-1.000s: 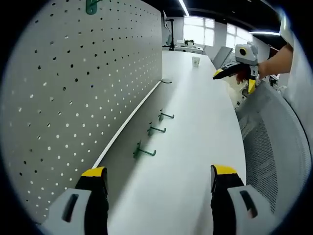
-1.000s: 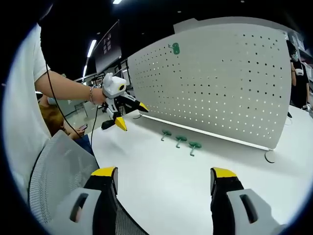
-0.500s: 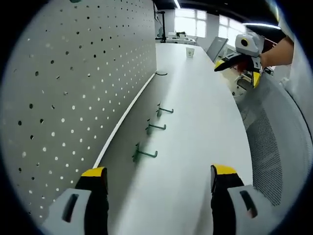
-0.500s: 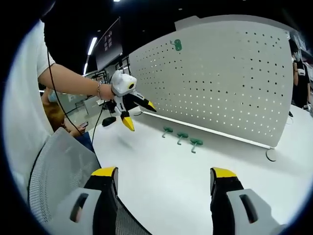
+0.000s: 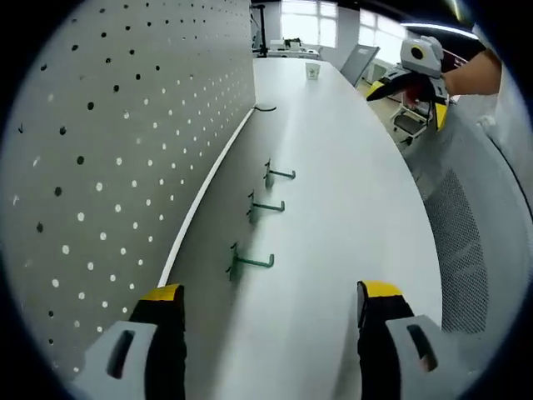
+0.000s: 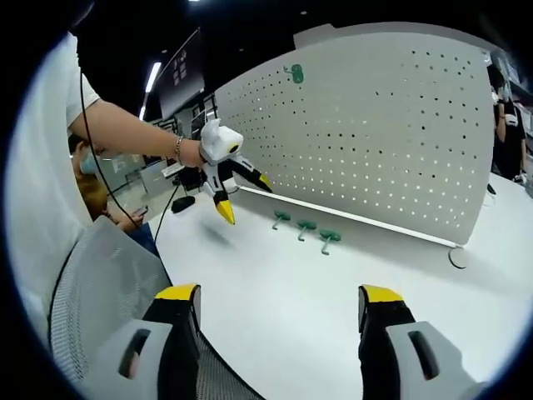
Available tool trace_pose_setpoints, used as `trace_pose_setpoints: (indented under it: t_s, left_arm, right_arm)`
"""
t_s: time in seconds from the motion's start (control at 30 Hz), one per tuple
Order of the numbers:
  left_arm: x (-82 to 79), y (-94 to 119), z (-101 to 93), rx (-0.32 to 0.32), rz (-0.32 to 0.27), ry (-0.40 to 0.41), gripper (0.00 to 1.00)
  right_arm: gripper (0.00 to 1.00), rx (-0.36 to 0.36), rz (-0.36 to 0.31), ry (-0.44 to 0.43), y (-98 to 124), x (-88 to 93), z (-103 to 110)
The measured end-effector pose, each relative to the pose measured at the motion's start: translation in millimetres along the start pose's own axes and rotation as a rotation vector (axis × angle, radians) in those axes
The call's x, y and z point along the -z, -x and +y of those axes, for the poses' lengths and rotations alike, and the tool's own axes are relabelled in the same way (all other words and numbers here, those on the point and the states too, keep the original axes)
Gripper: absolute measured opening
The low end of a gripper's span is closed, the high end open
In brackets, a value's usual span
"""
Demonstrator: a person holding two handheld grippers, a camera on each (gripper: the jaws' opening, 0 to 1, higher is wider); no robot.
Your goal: Insert the hook assembly into the mounting plate slot until the hook locks in place.
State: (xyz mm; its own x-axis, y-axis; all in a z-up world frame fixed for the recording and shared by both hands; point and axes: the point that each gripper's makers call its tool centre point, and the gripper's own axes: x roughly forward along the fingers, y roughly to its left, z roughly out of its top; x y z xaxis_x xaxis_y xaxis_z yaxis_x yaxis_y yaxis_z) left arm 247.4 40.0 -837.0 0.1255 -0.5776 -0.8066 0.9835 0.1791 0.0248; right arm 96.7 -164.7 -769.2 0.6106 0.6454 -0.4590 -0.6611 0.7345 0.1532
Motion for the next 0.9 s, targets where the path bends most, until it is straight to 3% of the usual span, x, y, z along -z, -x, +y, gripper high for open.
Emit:
trace_pose_setpoints:
  t_s: [0.9]
  left_arm:
    - [4.3,-31.2,9.4,0.093,0.121,-0.089,0.85]
  right_arm:
    - [0.78,0.017,0.037,-0.018,6.3,11.5,1.7]
